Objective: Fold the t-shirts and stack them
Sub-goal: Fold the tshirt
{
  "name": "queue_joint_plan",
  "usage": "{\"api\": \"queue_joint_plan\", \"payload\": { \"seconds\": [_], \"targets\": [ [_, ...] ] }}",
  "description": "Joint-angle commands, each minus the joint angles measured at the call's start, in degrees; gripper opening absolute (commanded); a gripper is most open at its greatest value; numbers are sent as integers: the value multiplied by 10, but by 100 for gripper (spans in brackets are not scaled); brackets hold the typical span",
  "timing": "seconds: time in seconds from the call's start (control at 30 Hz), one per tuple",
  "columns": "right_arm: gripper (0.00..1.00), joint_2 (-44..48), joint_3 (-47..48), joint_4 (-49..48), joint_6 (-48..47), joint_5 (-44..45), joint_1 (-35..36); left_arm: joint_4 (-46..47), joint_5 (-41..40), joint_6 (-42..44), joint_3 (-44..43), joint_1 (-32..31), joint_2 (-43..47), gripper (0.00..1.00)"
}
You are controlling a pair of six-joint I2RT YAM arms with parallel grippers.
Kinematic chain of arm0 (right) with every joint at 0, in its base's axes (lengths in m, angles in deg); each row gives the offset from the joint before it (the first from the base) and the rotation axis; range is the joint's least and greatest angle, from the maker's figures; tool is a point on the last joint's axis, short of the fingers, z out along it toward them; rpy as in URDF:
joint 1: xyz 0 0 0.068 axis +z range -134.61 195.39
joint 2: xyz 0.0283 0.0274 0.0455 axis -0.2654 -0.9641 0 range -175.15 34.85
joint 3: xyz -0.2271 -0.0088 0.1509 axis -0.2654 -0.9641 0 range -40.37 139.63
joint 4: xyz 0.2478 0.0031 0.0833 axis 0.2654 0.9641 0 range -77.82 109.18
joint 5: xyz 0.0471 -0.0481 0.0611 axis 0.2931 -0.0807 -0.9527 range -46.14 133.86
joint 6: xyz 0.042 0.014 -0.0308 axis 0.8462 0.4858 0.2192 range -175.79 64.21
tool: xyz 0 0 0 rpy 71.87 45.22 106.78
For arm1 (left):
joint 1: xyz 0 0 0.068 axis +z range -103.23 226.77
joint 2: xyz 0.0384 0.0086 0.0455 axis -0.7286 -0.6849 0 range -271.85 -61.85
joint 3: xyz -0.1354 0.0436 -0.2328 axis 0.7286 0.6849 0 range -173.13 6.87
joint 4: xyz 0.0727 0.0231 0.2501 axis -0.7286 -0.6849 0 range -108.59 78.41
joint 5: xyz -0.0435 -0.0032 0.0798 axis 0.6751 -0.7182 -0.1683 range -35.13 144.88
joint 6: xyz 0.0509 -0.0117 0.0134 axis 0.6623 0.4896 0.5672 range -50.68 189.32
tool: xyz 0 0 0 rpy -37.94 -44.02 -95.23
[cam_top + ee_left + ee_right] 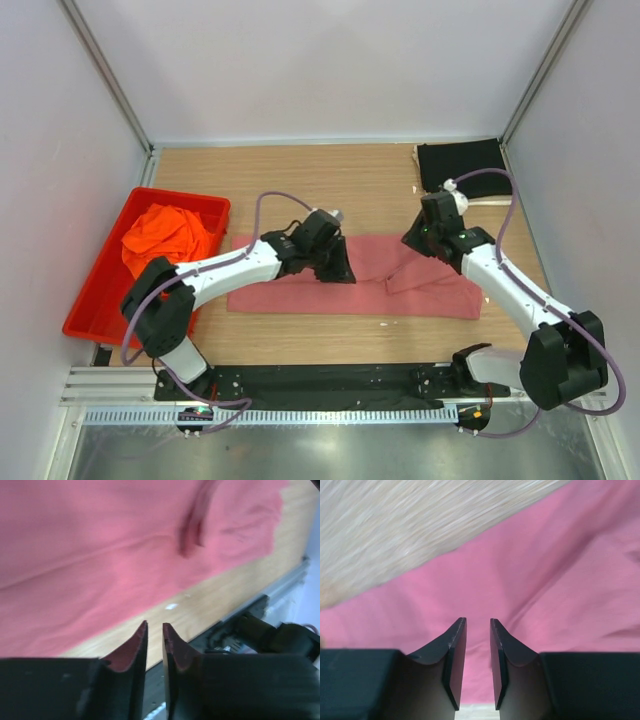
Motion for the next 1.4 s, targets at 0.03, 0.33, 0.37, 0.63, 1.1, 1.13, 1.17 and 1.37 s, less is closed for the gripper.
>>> {"api": "queue_joint_plan", "payload": {
  "seconds": [0.03, 0.33, 0.37, 0.63, 1.1, 1.13, 1.17, 1.37],
  "targets": [
    [27, 22, 20, 53, -19, 12, -85, 107, 44, -9, -66, -44, -46, 9],
    [22, -51, 10, 41, -36, -3, -180, 190, 72, -32, -181, -66, -198, 0],
    [22, -60, 7, 42, -31, 1, -182, 190, 68, -30, -188, -66, -208, 0],
    [21, -103, -54, 24, 0, 63, -224, 117, -12, -23, -208, -61, -294, 0],
    [32, -23, -52, 83, 58, 111, -227, 38, 7, -17, -198, -45, -212, 11],
    [33, -25, -43, 86, 56, 116, -226, 23, 12, -15, -206, -43, -207, 13],
    [33, -29, -26, 88, 57, 118, -228, 15, 19, -5, -211, -41, -202, 17],
    [33, -73, 13, 78, 80, 59, -227, -71, -4, 41, -231, -10, -172, 20]
  ]
}}
